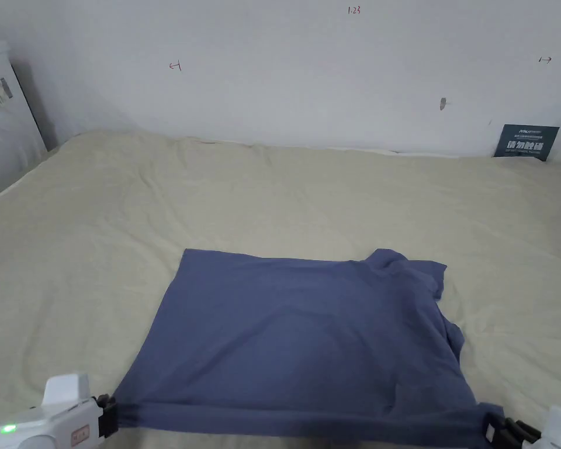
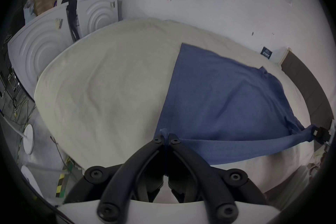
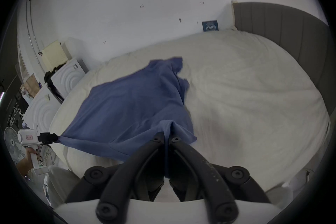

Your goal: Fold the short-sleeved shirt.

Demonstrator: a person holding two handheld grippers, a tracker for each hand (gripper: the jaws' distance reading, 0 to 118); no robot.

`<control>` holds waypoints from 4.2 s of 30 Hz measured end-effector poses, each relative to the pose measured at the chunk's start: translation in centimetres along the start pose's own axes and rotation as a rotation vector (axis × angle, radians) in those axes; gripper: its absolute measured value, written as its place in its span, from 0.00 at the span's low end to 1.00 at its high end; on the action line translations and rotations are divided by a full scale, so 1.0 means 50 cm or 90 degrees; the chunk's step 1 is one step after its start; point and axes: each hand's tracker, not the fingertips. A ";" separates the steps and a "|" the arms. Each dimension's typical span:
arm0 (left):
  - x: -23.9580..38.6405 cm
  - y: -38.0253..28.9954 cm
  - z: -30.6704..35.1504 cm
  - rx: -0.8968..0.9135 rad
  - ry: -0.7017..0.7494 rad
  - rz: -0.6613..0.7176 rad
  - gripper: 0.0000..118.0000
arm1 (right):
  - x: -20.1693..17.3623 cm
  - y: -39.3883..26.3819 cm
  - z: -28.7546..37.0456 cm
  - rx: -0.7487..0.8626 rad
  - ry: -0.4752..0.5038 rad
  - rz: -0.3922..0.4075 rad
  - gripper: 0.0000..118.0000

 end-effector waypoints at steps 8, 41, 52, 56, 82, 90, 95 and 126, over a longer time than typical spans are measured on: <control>-0.001 -0.070 -0.052 -0.080 0.037 0.010 0.02 | 0.011 -0.096 -0.072 -0.122 -0.088 -0.060 0.04; 0.253 0.190 0.289 0.490 -0.032 -0.103 0.00 | -0.287 0.223 0.184 0.402 -0.142 0.180 0.02; 0.222 0.165 0.236 0.339 -0.031 -0.126 0.00 | -0.263 0.217 0.176 0.377 -0.133 0.178 0.01; 0.170 0.114 0.199 0.266 -0.023 -0.118 0.00 | -0.254 0.210 0.166 0.369 -0.135 0.178 0.01; 0.048 -0.114 -0.015 -0.058 -0.007 -0.062 0.02 | -0.218 0.142 0.108 0.250 -0.149 0.157 0.02; 0.056 -0.065 0.034 0.003 -0.021 -0.061 0.01 | -0.117 0.016 0.012 0.013 -0.181 0.094 0.94; 0.060 -0.042 0.045 0.020 -0.027 -0.058 0.01 | -0.079 -0.072 -0.052 -0.075 -0.191 0.086 0.95; 0.148 0.246 -0.210 0.003 -0.002 -0.063 0.01 | -0.074 0.212 -0.272 -0.005 -0.162 0.107 0.07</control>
